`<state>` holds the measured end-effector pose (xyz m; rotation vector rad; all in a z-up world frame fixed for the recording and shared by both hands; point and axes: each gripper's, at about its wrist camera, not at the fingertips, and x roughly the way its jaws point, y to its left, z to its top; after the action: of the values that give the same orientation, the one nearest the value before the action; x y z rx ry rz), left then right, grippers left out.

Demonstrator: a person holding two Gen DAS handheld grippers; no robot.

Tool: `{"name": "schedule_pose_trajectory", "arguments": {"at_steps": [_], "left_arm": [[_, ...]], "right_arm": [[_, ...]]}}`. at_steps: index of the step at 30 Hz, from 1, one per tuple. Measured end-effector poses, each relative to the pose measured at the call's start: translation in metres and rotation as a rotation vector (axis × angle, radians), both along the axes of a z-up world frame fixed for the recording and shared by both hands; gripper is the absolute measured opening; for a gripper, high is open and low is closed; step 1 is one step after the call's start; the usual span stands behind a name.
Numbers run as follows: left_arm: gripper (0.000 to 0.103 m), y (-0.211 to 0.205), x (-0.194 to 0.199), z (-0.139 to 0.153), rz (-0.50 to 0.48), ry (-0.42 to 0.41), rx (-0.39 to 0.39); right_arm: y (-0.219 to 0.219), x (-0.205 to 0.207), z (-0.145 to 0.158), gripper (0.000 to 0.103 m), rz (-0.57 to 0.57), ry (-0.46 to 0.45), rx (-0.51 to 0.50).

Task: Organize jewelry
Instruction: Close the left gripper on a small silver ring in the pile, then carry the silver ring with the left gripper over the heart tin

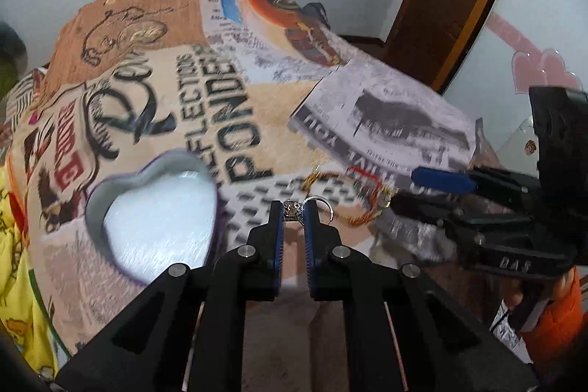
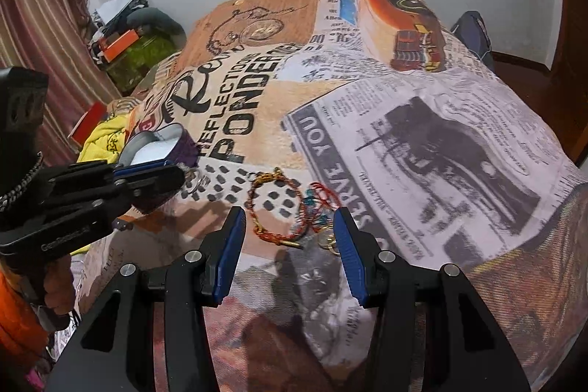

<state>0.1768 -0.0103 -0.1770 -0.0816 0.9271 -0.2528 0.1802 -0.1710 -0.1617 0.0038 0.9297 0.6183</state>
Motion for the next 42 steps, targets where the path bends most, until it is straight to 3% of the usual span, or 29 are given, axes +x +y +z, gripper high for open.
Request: {"name": "schedule_pose_trajectory", "arguments": {"at_steps": [7,16,21,25,30,34,42], "left_arm": [[0.010,0.014,-0.018,-0.027,0.003,0.090,0.016],[0.010,0.021,-0.031,-0.029,0.015,0.082,0.002],[0.022,0.025,-0.036,-0.026,0.021,0.077,0.000],[0.022,0.032,-0.045,-0.021,0.045,0.055,0.035],[0.022,0.047,-0.051,-0.022,0.076,0.060,0.025],[0.022,0.048,-0.052,-0.022,0.073,0.055,0.018],[0.022,0.040,-0.049,-0.025,0.045,0.051,0.015]], "right_arm": [[0.018,-0.006,-0.005,0.046,0.031,0.017,-0.014],[0.035,-0.010,-0.009,0.046,0.063,0.032,-0.032],[0.049,-0.015,-0.009,0.046,0.099,0.037,-0.034],[0.062,-0.018,-0.012,0.046,0.132,0.043,-0.036],[0.080,-0.019,-0.019,0.046,0.183,0.051,-0.048],[0.088,-0.014,-0.029,0.026,0.206,0.079,-0.056],[0.095,-0.013,-0.030,0.026,0.218,0.046,-0.069]]}}
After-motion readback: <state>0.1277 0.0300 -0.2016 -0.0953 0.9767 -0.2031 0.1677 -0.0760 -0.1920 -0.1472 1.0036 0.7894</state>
